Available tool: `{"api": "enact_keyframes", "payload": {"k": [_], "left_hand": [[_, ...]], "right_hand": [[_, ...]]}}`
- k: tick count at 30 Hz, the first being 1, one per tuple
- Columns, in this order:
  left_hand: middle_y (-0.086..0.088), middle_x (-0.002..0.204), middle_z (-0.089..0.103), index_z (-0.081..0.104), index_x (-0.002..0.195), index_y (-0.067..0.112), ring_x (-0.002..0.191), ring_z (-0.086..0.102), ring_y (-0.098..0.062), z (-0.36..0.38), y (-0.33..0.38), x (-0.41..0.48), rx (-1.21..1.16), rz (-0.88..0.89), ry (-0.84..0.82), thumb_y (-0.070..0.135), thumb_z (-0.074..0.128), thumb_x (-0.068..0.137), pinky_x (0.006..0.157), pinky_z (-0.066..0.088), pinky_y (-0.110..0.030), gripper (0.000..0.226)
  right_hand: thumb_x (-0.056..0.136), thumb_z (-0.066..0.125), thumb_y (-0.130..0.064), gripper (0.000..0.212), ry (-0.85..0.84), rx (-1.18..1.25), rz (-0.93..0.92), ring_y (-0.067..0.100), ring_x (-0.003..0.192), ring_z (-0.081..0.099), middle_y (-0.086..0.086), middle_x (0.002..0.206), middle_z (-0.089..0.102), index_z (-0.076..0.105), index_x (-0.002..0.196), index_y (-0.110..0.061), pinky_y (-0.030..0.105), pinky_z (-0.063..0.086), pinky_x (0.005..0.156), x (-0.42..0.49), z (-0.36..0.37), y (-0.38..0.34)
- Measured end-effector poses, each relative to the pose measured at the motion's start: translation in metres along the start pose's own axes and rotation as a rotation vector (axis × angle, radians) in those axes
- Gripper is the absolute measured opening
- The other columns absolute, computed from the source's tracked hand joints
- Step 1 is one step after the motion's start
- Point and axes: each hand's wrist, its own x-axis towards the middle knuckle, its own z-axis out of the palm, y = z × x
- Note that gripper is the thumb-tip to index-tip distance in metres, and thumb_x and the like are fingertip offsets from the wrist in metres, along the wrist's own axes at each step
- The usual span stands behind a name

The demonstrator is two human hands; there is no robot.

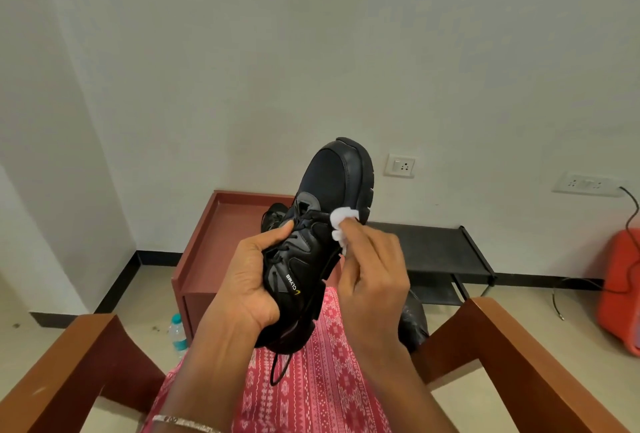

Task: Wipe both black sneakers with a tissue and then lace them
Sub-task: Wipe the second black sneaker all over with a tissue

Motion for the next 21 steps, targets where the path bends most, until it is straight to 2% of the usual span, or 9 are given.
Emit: {"api": "enact_keyframes", "payload": {"k": [4,7,8,11,13,15,17,19,21], "left_hand": [[-0.015,0.093,0.075,0.08,0.087,0.005,0.074,0.072,-0.032,0.004,-0.003,0.0,0.036,0.044,0.009,0.016,0.068,0.084,0.082,0.056,-0.043,0.017],[-0.013,0.084,0.076,0.081,0.073,0.008,0.066,0.073,-0.03,0.006,-0.005,0.0,0.051,0.071,-0.009,0.013,0.065,0.086,0.065,0.062,-0.039,0.021],[-0.013,0.084,0.076,0.081,0.071,0.008,0.066,0.073,-0.029,0.006,-0.005,-0.001,0.05,0.071,-0.011,0.013,0.065,0.086,0.064,0.062,-0.039,0.022],[-0.013,0.088,0.075,0.081,0.077,0.008,0.07,0.072,-0.03,0.005,-0.002,-0.003,0.06,0.053,0.006,0.016,0.068,0.084,0.081,0.056,-0.042,0.017],[-0.015,0.094,0.075,0.08,0.089,0.006,0.075,0.072,-0.032,0.003,0.0,-0.002,0.062,0.023,0.023,0.019,0.07,0.083,0.089,0.052,-0.043,0.018],[-0.015,0.094,0.075,0.078,0.094,0.005,0.075,0.071,-0.032,0.003,0.0,-0.002,0.065,0.011,0.028,0.021,0.07,0.084,0.09,0.052,-0.043,0.02],[-0.014,0.09,0.074,0.078,0.092,0.005,0.073,0.071,-0.031,0.004,-0.001,-0.003,0.059,0.013,0.028,0.02,0.069,0.084,0.093,0.05,-0.045,0.018],[-0.015,0.089,0.075,0.079,0.087,0.006,0.071,0.071,-0.032,0.006,-0.002,-0.005,0.062,0.028,0.031,0.017,0.069,0.083,0.092,0.051,-0.047,0.015],[-0.015,0.088,0.075,0.081,0.08,0.006,0.069,0.072,-0.031,0.008,-0.002,-0.006,0.073,0.04,0.03,0.015,0.069,0.082,0.085,0.054,-0.045,0.014]], "right_hand": [[0.091,0.061,-0.007,0.023,0.042,-0.007,0.002,0.013,0.097,0.056,0.009,0.1,0.071,0.072,0.111,-0.004,0.003,0.038,0.09,0.038,-0.001,0.01],[0.09,0.064,-0.001,0.026,0.081,-0.026,0.023,0.018,0.095,0.059,0.008,0.1,0.071,0.072,0.114,-0.007,0.009,0.04,0.086,0.063,-0.001,0.014],[0.09,0.065,0.0,0.028,0.085,-0.037,0.029,0.018,0.094,0.059,0.008,0.099,0.071,0.071,0.117,-0.007,0.011,0.041,0.085,0.063,-0.001,0.013],[0.09,0.067,0.0,0.031,0.052,-0.046,0.039,0.015,0.089,0.058,0.008,0.097,0.069,0.069,0.12,-0.006,0.012,0.041,0.082,0.037,-0.002,0.007],[0.085,0.073,0.002,0.034,0.008,-0.045,0.046,0.015,0.09,0.061,0.009,0.098,0.07,0.07,0.118,-0.004,0.005,0.041,0.086,0.014,-0.003,0.003],[0.085,0.072,0.0,0.029,-0.008,-0.028,0.041,0.016,0.091,0.064,0.01,0.099,0.071,0.071,0.114,-0.004,0.0,0.038,0.09,0.008,-0.006,0.002],[0.091,0.061,-0.012,0.024,-0.005,-0.004,0.014,0.015,0.093,0.062,0.009,0.1,0.071,0.072,0.111,-0.004,0.001,0.039,0.091,0.022,-0.007,0.005],[0.092,0.057,-0.016,0.028,0.017,0.005,0.008,0.012,0.099,0.059,0.009,0.106,0.071,0.073,0.113,-0.005,0.007,0.043,0.091,0.042,-0.007,0.008],[0.091,0.057,-0.012,0.028,0.051,-0.011,0.027,0.017,0.105,0.059,0.009,0.115,0.069,0.073,0.114,-0.007,0.016,0.048,0.092,0.061,-0.005,0.009]]}}
